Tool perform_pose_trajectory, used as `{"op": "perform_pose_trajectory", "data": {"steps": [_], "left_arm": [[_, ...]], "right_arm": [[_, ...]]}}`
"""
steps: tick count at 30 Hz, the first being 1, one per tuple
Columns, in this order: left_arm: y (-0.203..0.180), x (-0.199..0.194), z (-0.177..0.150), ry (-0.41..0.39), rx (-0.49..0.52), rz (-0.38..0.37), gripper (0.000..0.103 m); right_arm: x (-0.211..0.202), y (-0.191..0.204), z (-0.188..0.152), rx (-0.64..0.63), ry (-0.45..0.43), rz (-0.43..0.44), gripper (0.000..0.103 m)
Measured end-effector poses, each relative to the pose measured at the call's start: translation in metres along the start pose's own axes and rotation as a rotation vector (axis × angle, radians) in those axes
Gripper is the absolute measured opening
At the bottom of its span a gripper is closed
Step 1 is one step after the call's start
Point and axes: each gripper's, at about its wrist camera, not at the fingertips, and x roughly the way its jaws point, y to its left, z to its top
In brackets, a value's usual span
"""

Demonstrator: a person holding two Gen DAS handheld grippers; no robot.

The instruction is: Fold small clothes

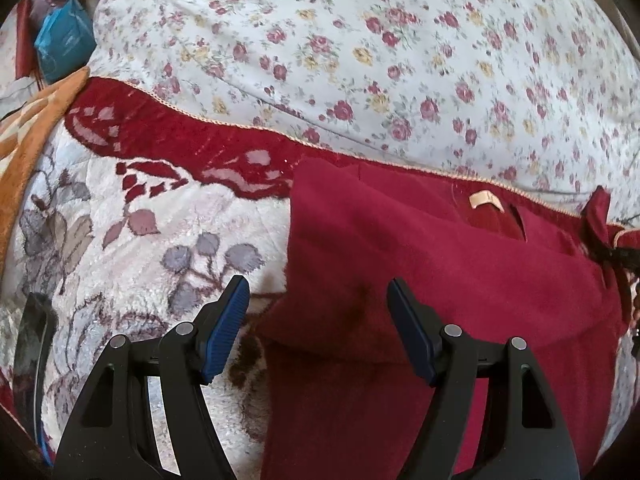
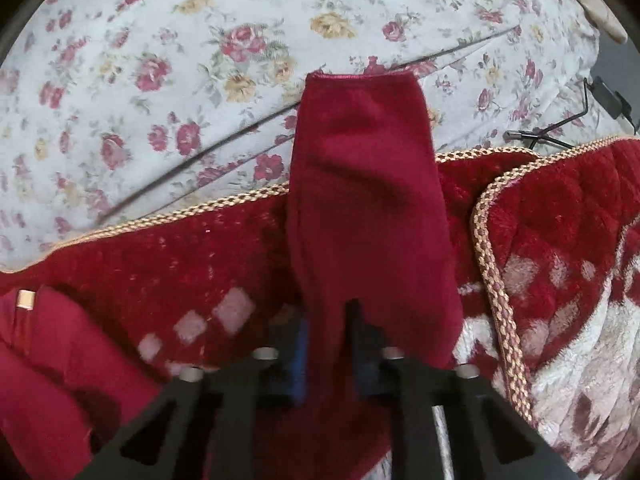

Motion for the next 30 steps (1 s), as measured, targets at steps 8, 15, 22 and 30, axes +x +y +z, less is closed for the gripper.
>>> {"op": "perform_pose_trajectory", "data": {"steps": [8,15,22,30], "left_arm": [[-0.001,-0.013,0.001,-0.045,-0.026,-0.048,0.072],[-0.009,-0.013,-0.003,-0.001,-0.056,-0.187,0.072],[-0.029,-0.016,-0.011,0.047,-0.021,-0.311,0.072],[-0.086,-0.006,0.004,0.075,0.127,-0.314,0.073]], "right_arm": [[-0.097,0.011,-0.021,-0.018,-0.112,0.277,0.01],[-0.173,0.108,-0.093,-0.304,-0.142,0.531,0.011],[-0.148,0.147,-0.157,-0.393,0.026,0.61,0.047],[-0.16,0.091,-0.119,-0.172,-0.13,0.585,0.051]]}}
